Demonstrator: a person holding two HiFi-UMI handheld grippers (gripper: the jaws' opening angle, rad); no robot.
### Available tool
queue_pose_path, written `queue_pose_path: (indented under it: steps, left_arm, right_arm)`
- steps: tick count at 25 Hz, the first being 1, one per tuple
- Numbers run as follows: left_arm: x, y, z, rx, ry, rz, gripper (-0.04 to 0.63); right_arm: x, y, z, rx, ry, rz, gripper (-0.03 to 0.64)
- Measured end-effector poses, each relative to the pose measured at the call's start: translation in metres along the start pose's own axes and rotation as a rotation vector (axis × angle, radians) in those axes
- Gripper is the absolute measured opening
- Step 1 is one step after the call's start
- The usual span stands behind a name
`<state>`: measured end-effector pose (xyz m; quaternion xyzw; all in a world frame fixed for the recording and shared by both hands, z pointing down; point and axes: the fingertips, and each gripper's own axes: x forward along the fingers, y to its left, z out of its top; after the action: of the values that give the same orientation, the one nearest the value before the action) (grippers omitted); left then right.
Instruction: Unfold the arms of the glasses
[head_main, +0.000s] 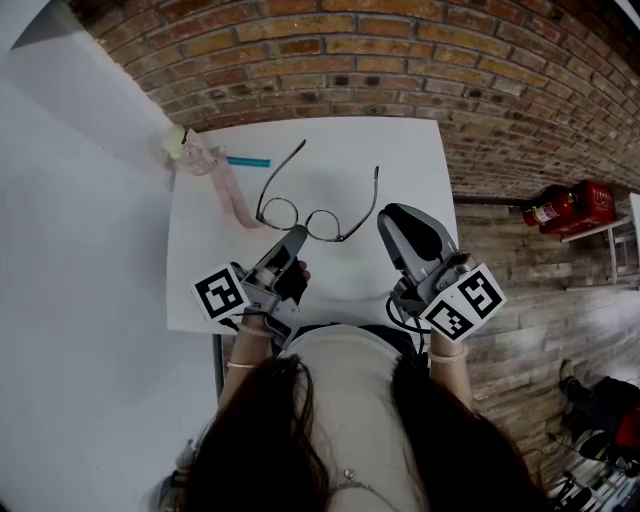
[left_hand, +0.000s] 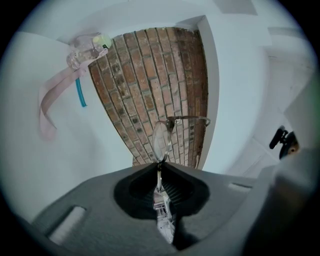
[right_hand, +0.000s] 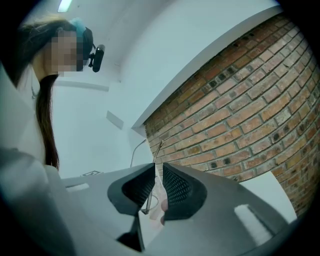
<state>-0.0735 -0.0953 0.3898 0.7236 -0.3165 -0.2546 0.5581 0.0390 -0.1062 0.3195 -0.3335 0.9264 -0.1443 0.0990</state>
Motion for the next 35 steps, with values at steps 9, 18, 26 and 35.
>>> queue_pose_path:
  steps: [9, 18, 26, 35]
  left_arm:
    - [-0.004, 0.002, 0.008, -0.011, -0.017, -0.017, 0.023]
    - [-0.005, -0.001, 0.009, -0.028, -0.027, -0.034, 0.023]
    - [-0.006, 0.001, 0.011, -0.041, -0.023, -0.046, 0.023]
    - [-0.002, 0.000, 0.011, -0.063, -0.015, -0.063, 0.023]
  right_arm:
    - [-0.002, -0.013, -0.008, -0.017, 0.018, -0.062, 0.043]
    - [-0.005, -0.030, -0.033, -0.077, 0.112, -0.153, 0.037]
    - [-0.002, -0.036, -0.055, -0.116, 0.173, -0.181, 0.006]
    - [-0.002, -0.043, -0.070, -0.138, 0.226, -0.214, 0.005]
